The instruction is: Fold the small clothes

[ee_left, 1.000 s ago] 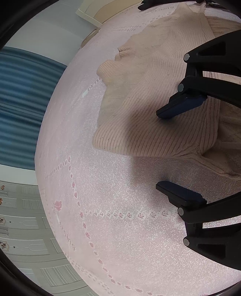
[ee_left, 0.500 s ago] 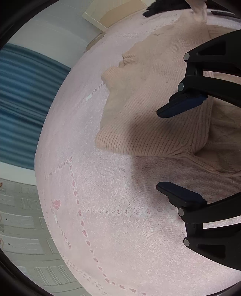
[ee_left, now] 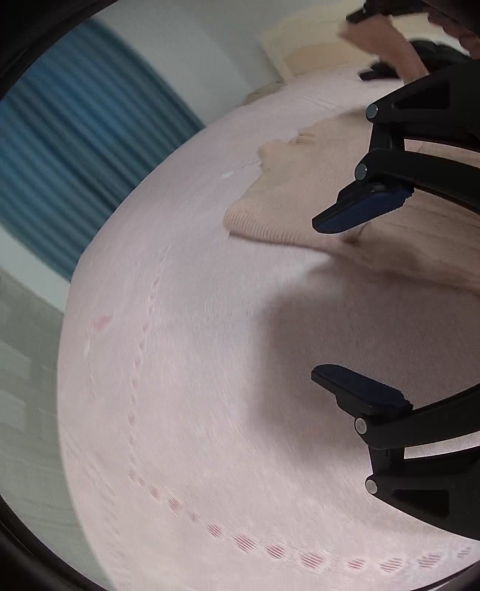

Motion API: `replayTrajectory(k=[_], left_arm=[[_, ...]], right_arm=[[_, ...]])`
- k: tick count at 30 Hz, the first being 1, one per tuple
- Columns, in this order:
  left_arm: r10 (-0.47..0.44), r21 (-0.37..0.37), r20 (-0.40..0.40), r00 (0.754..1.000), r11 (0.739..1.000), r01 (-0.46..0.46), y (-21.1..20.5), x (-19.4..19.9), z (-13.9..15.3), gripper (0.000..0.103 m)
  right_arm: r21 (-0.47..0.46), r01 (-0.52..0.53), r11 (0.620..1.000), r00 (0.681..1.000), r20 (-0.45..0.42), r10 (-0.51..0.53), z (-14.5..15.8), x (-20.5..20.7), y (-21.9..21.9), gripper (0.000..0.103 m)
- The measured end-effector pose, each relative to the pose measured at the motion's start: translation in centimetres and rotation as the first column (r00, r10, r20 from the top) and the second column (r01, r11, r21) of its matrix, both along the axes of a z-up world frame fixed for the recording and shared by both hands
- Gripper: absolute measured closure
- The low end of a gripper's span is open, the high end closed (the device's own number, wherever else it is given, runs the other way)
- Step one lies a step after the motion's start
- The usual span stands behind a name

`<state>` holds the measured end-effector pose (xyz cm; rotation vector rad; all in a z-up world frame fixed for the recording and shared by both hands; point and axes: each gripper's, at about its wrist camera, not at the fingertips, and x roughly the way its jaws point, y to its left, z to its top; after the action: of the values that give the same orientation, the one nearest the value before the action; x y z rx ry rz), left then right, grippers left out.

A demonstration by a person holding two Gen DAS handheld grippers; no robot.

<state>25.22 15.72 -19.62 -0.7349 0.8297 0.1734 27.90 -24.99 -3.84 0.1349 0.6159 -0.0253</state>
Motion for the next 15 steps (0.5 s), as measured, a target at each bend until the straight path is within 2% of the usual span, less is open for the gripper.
replayTrajectory(k=[2, 4, 5, 6, 7, 8, 9, 11, 15], left_arm=[[0.032, -0.038, 0.009, 0.999, 0.999, -0.032, 1.4, -0.7, -0.6, 0.031], [0.028, -0.01, 0.001, 1.0, 1.0, -0.028, 1.8, -0.7, -0.8, 0.031], [0.019, 0.028, -0.006, 1.0, 0.999, -0.019, 1.7, -0.6, -0.8, 0.031], [0.013, 0.079, -0.01, 1.0, 0.997, -0.012, 1.4, -0.3, -0.8, 0.031], [0.009, 0.103, -0.013, 1.0, 0.995, -0.007, 1.2, -0.2, -0.8, 0.031], [-0.006, 0.119, -0.014, 1.0, 0.993, 0.008, 0.9, -0.1, -0.8, 0.031], [-0.033, 0.115, -0.005, 0.999, 0.993, 0.033, 0.4, 0.3, -0.7, 0.031], [-0.082, 0.096, 0.017, 0.996, 0.992, 0.08, -0.5, 1.0, -0.6, 0.032], [-0.188, 0.085, 0.064, 0.98, 0.98, 0.183, -3.1, 2.7, -0.1, 0.033]], right_arm=[[0.032, -0.083, 0.996, 0.996, -0.018, 0.083, -0.8, 0.9, 4.8, 0.098], [0.07, -0.162, 0.984, 0.982, -0.087, 0.168, -3.0, 2.4, 10.2, 0.095], [0.085, -0.181, 0.98, 0.972, -0.133, 0.191, -4.1, 3.0, 11.8, 0.093], [0.1, -0.188, 0.977, 0.966, -0.162, 0.202, -4.8, 3.2, 12.8, 0.087], [0.118, -0.194, 0.974, 0.963, -0.169, 0.212, -5.4, 3.2, 13.5, 0.075], [0.127, -0.197, 0.972, 0.965, -0.15, 0.215, -5.8, 2.8, 13.6, 0.065], [0.121, -0.193, 0.974, 0.969, -0.136, 0.209, -5.8, 2.5, 13.5, 0.049], [0.106, -0.164, 0.981, 0.98, -0.096, 0.175, -6.0, 1.3, 11.7, 0.046], [0.113, -0.082, 0.99, 0.992, -0.091, 0.093, -6.9, -0.6, 6.3, 0.046]])
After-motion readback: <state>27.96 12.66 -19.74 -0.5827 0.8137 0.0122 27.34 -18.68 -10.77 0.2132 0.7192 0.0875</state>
